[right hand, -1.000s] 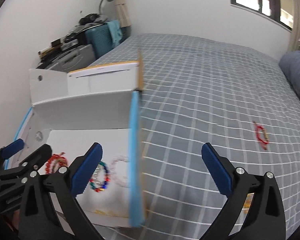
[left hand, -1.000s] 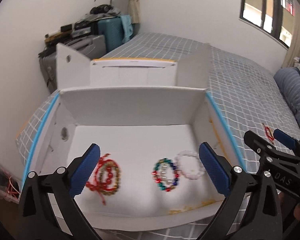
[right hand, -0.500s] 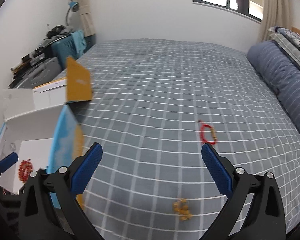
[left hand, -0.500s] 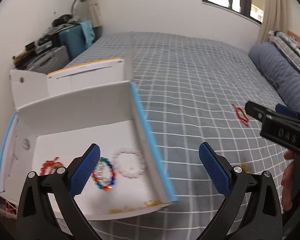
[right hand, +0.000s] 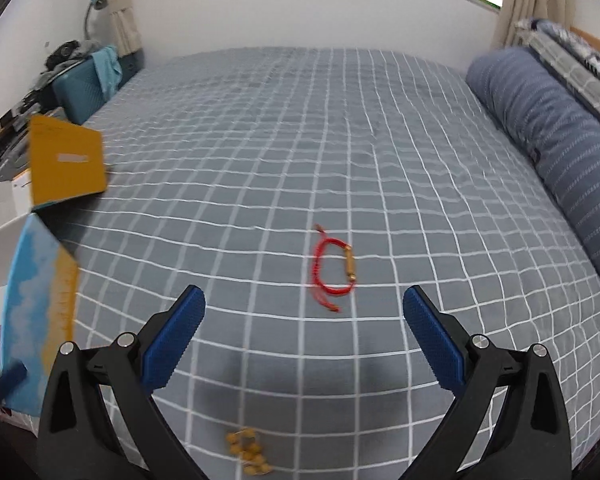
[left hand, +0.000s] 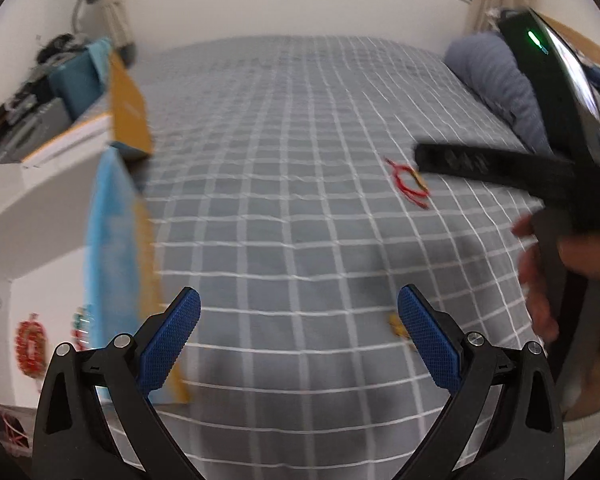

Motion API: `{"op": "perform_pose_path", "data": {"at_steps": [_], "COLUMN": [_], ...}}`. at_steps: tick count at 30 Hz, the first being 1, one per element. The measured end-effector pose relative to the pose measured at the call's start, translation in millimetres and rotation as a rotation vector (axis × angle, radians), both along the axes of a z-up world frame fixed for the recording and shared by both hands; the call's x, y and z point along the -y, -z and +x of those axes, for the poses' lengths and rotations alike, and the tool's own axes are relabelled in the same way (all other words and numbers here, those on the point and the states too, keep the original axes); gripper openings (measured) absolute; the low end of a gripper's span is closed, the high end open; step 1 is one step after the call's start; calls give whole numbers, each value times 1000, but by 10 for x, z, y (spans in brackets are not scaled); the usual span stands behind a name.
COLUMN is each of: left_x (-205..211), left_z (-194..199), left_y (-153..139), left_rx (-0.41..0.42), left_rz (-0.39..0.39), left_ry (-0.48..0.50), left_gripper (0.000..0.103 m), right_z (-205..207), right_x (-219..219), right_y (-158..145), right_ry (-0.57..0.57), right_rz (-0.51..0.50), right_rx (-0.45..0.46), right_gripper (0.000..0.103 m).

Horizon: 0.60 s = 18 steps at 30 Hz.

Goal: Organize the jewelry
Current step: 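Move both tools back over the bed toward the yellow and red bracelets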

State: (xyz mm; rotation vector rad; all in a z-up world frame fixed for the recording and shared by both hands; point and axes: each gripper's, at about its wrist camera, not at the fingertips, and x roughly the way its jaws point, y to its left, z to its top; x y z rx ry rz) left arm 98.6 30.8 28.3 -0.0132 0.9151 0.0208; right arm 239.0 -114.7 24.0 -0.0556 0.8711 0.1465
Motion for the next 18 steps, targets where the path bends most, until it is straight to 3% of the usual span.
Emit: {"op": "perform_pose_path", "data": {"at_steps": [5,9,18], "left_x": [313,440,573], "left_z": [83,193,332], "left_y": [281,507,934], "left_rx": [-38,-89,-143], "left_rz": [39,-1,26], "left_ry": [28,50,72], "left_gripper": [97,97,97], "right_z": [262,492,942], "right_x": [172,288,342], "right_y": [200,369,713], "right_ry": [21,39,58], "right_rz": [-2,4,3], "right_rx": [-41,-86,-162], "right_gripper": [91,82,63]}}
